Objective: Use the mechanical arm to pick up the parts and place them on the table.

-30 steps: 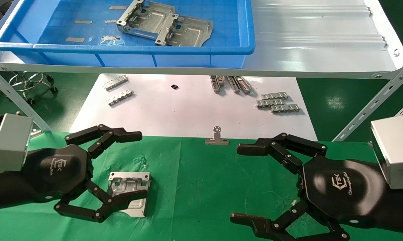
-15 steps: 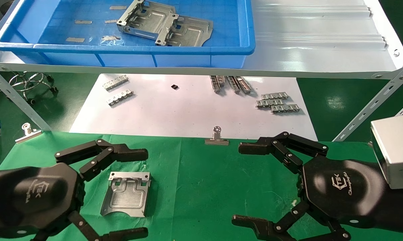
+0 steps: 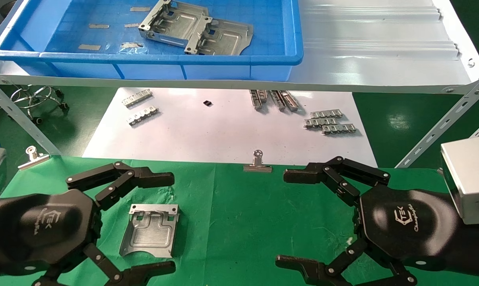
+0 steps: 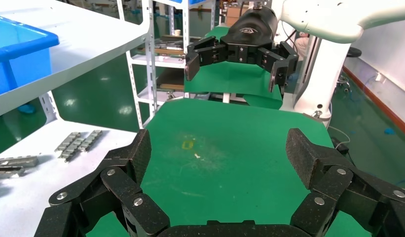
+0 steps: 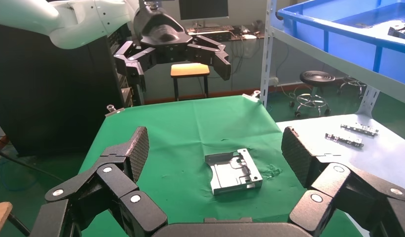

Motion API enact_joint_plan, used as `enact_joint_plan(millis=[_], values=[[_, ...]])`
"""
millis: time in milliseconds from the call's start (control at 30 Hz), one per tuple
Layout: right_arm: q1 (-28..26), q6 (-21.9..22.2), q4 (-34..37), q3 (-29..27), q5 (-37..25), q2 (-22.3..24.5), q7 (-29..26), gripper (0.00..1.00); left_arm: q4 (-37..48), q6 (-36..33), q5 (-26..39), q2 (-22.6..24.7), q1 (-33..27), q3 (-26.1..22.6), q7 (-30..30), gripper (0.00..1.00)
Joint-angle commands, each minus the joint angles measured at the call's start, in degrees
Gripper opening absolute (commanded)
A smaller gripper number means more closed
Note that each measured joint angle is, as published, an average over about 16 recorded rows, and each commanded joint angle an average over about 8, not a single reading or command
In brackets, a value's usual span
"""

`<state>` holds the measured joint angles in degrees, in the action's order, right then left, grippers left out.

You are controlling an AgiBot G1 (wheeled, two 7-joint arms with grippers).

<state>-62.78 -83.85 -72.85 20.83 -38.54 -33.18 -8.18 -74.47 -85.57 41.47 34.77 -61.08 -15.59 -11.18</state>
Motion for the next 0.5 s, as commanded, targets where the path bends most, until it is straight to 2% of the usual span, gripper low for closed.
enact_joint_plan(millis=[33, 500], values=[[0.00, 0.00, 0.00, 0.00, 0.00, 0.00, 0.00, 1.00, 0.18, -0.02, 0.08, 0.05, -0.09, -0.08, 0.09, 1.00], [0.00, 0.00, 0.00, 0.00, 0.00, 0.00, 0.00, 1.00, 0.71, -0.09, 0.29, 0.18, -0.37, -0.33, 0.34, 1.00]])
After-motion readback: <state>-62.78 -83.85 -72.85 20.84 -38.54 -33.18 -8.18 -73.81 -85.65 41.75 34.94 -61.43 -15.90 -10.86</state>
